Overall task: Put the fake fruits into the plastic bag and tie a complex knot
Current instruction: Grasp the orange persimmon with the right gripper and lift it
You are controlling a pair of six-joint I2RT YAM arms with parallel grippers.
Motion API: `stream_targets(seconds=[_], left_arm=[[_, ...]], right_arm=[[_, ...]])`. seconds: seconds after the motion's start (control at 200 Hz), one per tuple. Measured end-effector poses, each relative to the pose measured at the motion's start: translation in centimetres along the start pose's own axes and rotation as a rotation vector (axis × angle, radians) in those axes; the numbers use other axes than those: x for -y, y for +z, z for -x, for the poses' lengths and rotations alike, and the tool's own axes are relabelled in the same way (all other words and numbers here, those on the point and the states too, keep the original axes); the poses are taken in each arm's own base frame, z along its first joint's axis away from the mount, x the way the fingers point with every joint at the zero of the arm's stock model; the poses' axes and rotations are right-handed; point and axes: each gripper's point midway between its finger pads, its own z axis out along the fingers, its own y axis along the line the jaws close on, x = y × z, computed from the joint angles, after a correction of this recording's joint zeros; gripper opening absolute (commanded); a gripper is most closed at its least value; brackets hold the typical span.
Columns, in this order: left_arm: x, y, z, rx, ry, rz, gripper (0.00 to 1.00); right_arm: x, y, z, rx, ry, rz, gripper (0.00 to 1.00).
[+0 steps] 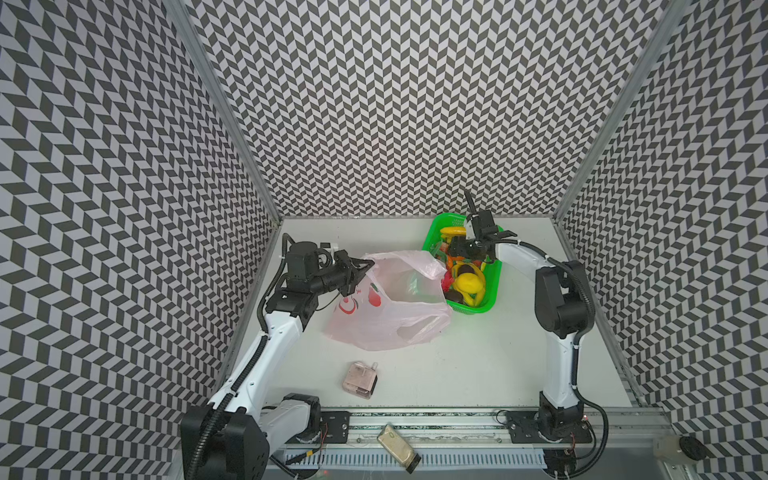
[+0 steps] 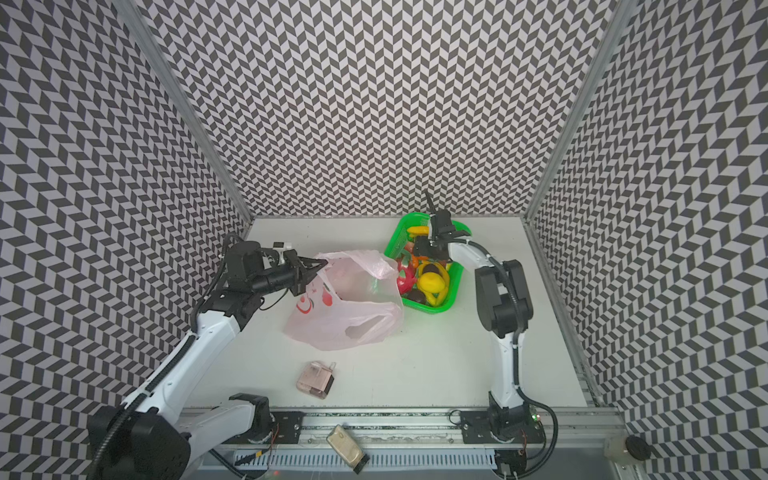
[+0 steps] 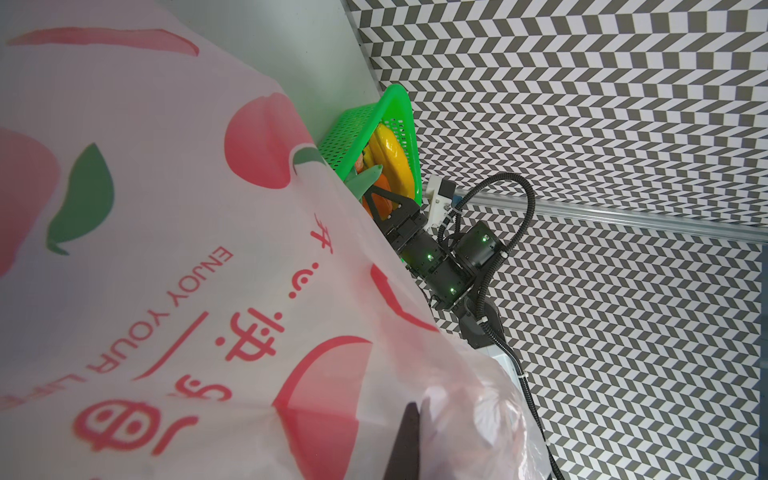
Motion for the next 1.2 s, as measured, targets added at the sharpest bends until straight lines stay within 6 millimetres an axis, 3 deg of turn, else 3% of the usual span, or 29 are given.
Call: stream_targets(seconds=[0.18,0.441,0.636,0.771,0.956,1.202], left_arm=[[0.0,0.0,0.0,0.0,-0.001,0.001,0.0],[0.0,-0.1,-0.1,-0.001,-0.002,0.002,0.0],[-0.2,0.0,-0.1,-0.001,-0.005,0.005,0.0],[-0.2,0.0,-0.1,-0.001,-0.005,0.005,0.0],[-0.5,0.0,-0.1,-0.002,-0.01,0.01,0.0],[-0.9,0.1,-0.1,-0.004,-0.019,0.016,0.0]], right_arm=[[0.2,0.9,0.2,-0.002,-0.008,-0.008,0.77],[0.1,1.0,0.1,-0.005,-0.016,-0.004,0.64],[0.0,-0.1,0.1,0.01,-0.016,0.002,0.6],[-0.2,-2.5,0.0,0.031,-0.011,0.02,0.58],[-1.4,-7.8,0.7,0.126,-0.003,0.088,0.58],[-2.9,-14.2,-1.3,0.201,0.007,0.206,0.57]])
